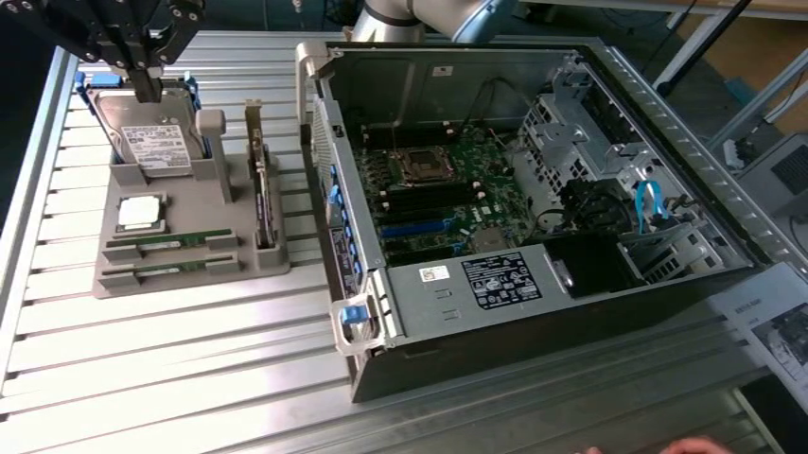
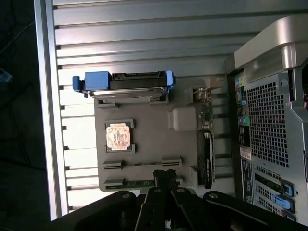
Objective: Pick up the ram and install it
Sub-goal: 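Reach for the ram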
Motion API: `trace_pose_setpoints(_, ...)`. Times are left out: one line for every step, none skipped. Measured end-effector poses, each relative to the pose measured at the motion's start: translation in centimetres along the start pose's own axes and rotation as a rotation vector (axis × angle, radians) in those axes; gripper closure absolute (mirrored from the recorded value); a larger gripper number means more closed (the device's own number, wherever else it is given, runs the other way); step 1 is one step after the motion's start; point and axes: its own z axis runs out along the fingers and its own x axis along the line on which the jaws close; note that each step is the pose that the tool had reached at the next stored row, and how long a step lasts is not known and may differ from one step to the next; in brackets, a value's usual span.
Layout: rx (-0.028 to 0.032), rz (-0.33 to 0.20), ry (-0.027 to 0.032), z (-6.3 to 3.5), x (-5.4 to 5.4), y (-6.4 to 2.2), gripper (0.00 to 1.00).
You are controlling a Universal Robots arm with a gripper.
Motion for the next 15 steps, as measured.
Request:
trace_pose_setpoints(0.0, 0.0, 0.0, 0.0, 0.0, 0.0, 0.9)
trace_pose_setpoints(0.0, 0.0, 0.0001, 0.0, 0.01, 0.0, 0.9)
trace_pose_setpoints(0.0001, 0.0, 0.0001, 0.0, 0.01, 0.0, 0.9)
trace_pose_setpoints(0.0, 0.0, 0.0001, 0.0, 0.01, 0.0, 0.9)
trace_pose_setpoints(0.0001, 0.0, 0.0001, -0.01, 0.02, -0.03, 0.9)
trace_pose_setpoints(0.0, 0.0, 0.0, 0.0, 0.01, -0.09, 0.9)
trace_pose_setpoints(0.0001, 0.0, 0.0001, -0.01, 0.0, -0.17, 0.9)
trace_pose_setpoints(0.0001, 0.0, 0.0001, -0.02, -0.01, -0.26, 0.9)
trace_pose_setpoints(0.0001, 0.0, 0.0001, -0.02, -0.02, -0.36, 0.9)
trace_pose_setpoints(0.0001, 0.0, 0.0001, -0.02, -0.03, -0.45, 0.9)
trace_pose_setpoints(0.0001, 0.0, 0.0001, -0.03, -0.03, -0.55, 0.9)
trace_pose_setpoints(0.0001, 0.0, 0.0001, -0.03, -0.04, -0.64, 0.9)
trace_pose_setpoints(0.0001, 0.0, 0.0001, -0.04, -0.05, -0.74, 0.9)
trace_pose_setpoints(0.0001, 0.001, 0.0001, -0.04, -0.06, -0.83, 0.9)
trace_pose_setpoints(0.0001, 0.001, 0.0001, -0.04, -0.06, -0.91, 0.9)
